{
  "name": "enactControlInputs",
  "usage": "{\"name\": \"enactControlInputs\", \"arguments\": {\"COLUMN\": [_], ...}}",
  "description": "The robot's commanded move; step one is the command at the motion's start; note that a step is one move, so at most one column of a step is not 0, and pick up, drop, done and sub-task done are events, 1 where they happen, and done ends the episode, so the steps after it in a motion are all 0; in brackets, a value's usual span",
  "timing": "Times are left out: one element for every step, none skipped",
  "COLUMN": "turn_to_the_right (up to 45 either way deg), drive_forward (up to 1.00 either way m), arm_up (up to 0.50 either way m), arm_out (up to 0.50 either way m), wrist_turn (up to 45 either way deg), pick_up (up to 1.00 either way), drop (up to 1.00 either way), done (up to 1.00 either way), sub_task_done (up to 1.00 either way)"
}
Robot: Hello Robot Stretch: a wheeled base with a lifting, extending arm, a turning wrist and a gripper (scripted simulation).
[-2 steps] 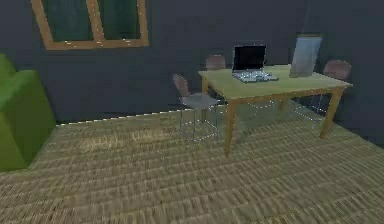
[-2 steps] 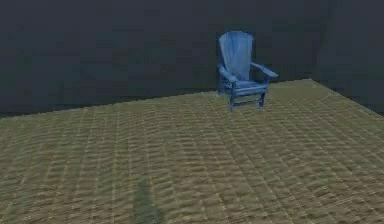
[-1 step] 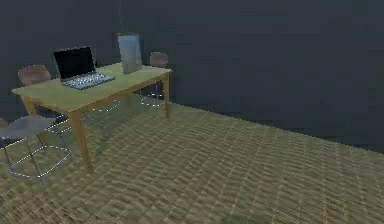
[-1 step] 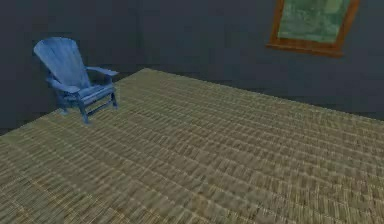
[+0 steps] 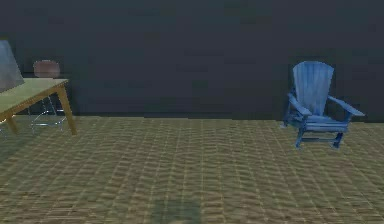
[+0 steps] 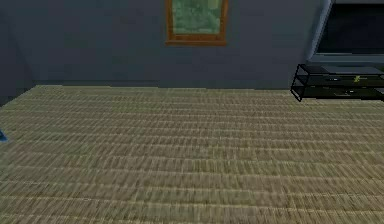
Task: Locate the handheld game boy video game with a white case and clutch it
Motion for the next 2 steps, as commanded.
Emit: {"name": "enactControlInputs", "arguments": {"turn_to_the_right": [0.0,45.0], "drive_forward": [0.05,0.0], "arm_up": [0.0,0.0], "arm_out": [0.0,0.0], "wrist_turn": [0.0,0.0], "pick_up": [0.0,0.0], "drop": [0.0,0.0], "done": [0.0,0.0], "sub_task_done": [0.0,0.0]}}
